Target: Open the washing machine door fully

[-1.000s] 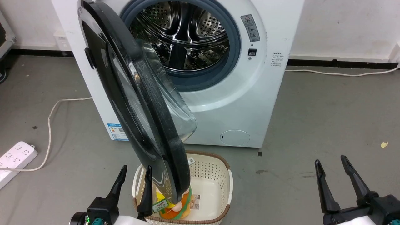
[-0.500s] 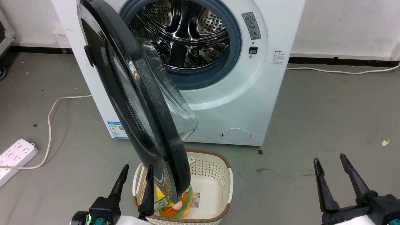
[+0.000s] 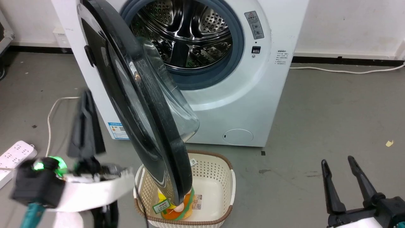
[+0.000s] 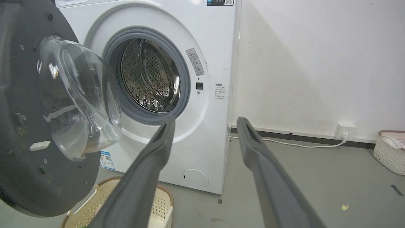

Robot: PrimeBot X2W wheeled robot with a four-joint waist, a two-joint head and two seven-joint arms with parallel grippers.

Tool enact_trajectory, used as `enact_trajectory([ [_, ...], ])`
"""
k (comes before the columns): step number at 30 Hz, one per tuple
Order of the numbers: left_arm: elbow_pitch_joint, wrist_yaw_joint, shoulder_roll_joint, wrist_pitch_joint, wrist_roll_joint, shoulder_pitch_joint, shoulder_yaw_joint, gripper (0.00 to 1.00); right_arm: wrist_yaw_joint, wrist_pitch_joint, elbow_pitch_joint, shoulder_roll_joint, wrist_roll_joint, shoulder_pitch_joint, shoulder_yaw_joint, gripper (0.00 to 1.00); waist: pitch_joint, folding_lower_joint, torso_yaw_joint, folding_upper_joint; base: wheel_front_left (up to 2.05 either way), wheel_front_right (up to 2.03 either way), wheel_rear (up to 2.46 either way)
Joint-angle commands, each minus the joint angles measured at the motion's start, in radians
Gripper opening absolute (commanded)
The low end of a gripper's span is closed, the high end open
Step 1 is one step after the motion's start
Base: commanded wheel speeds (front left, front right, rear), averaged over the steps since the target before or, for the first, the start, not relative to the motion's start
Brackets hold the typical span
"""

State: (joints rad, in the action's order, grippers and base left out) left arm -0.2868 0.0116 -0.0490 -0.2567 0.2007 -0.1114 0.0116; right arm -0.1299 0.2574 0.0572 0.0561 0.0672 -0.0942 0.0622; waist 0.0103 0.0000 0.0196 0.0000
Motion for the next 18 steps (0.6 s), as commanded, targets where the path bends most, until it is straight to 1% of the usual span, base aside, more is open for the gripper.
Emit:
enact_trajectory([
  [1, -0.056, 0.008, -0.001, -0.005, -0.011, -0.042, 0.008, 0.00, -0.001, 0.004, -0.003, -0.005, 0.001, 0.016, 0.003, 1.00, 0.000, 0.0000, -0.006, 0.0000, 0.00, 0.00, 0.00],
  [4, -0.093, 0.009, -0.001, -0.005, -0.018, -0.065, 0.030, 0.00, -0.001, 0.004, -0.003, -0.005, 0.002, 0.020, 0.002, 1.00, -0.002, 0.0000, -0.013, 0.0000, 0.00, 0.00, 0.00],
  [6, -0.071, -0.001, -0.001, -0.005, -0.025, -0.059, 0.101, 0.00, -0.001, 0.004, -0.006, -0.006, 0.023, 0.021, 0.007, 1.00, -0.002, 0.0000, -0.023, 0.0000, 0.00, 0.00, 0.00],
  [7, -0.071, -0.001, -0.001, -0.005, -0.025, -0.059, 0.101, 0.00, -0.001, 0.004, -0.006, -0.006, 0.023, 0.021, 0.007, 1.00, -0.002, 0.0000, -0.023, 0.0000, 0.00, 0.00, 0.00],
  [8, -0.005, -0.009, -0.001, -0.005, -0.013, -0.037, 0.163, 0.00, -0.001, 0.004, -0.009, -0.006, 0.027, 0.018, 0.007, 1.00, -0.001, 0.0000, -0.029, 0.0000, 0.00, 0.00, 0.00],
  [9, -0.005, -0.009, -0.001, -0.005, -0.013, -0.037, 0.163, 0.00, -0.001, 0.004, -0.009, -0.006, 0.027, 0.018, 0.007, 1.00, -0.001, 0.0000, -0.029, 0.0000, 0.00, 0.00, 0.00],
  [10, 0.057, -0.011, -0.001, 0.010, 0.005, -0.025, 0.220, 0.00, -0.001, 0.004, -0.011, -0.006, 0.026, 0.017, 0.006, 1.00, -0.002, 0.0000, -0.034, 0.0000, 0.00, 0.00, 0.00],
  [11, 0.084, -0.009, -0.001, 0.019, 0.015, -0.021, 0.247, 0.00, -0.001, 0.004, -0.011, -0.006, 0.026, 0.017, 0.006, 1.00, -0.003, 0.0000, -0.035, 0.0000, 0.00, 0.00, 0.00],
  [12, 0.084, -0.009, -0.001, 0.019, 0.015, -0.021, 0.247, 0.00, -0.001, 0.004, -0.011, -0.006, 0.026, 0.017, 0.006, 1.00, -0.003, 0.0000, -0.035, 0.0000, 0.00, 0.00, 0.00],
  [13, 0.137, -0.007, -0.001, 0.042, 0.032, -0.014, 0.297, 0.00, -0.001, 0.004, -0.011, -0.006, 0.027, 0.016, 0.006, 1.00, -0.006, 0.0000, -0.038, 0.0000, 0.00, 0.00, 0.00],
  [14, 0.137, -0.007, -0.001, 0.042, 0.032, -0.014, 0.297, 0.00, -0.001, 0.004, -0.011, -0.006, 0.027, 0.016, 0.006, 1.00, -0.006, 0.0000, -0.038, 0.0000, 0.00, 0.00, 0.00],
  [15, 0.163, -0.007, -0.001, 0.054, 0.039, -0.010, 0.322, 0.00, -0.001, 0.004, -0.011, -0.006, 0.027, 0.017, 0.006, 1.00, -0.007, 0.0000, -0.039, 0.0000, 0.00, 0.00, 0.00],
  [16, 0.216, -0.006, -0.001, 0.081, 0.057, -0.002, 0.366, 0.00, -0.001, 0.004, -0.011, -0.006, 0.028, 0.017, 0.006, 1.00, -0.010, 0.0000, -0.040, 0.0000, 0.00, 0.00, 0.00],
  [17, 0.216, -0.006, -0.001, 0.081, 0.057, -0.002, 0.366, 0.00, -0.001, 0.004, -0.011, -0.006, 0.028, 0.017, 0.006, 1.00, -0.010, 0.0000, -0.040, 0.0000, 0.00, 0.00, 0.00],
  [18, 0.268, -0.006, -0.001, 0.098, 0.073, 0.001, 0.400, 0.00, -0.001, 0.004, -0.011, -0.006, 0.029, 0.018, 0.006, 1.00, -0.013, 0.0000, -0.040, 0.0000, 0.00, 0.00, 0.00],
])
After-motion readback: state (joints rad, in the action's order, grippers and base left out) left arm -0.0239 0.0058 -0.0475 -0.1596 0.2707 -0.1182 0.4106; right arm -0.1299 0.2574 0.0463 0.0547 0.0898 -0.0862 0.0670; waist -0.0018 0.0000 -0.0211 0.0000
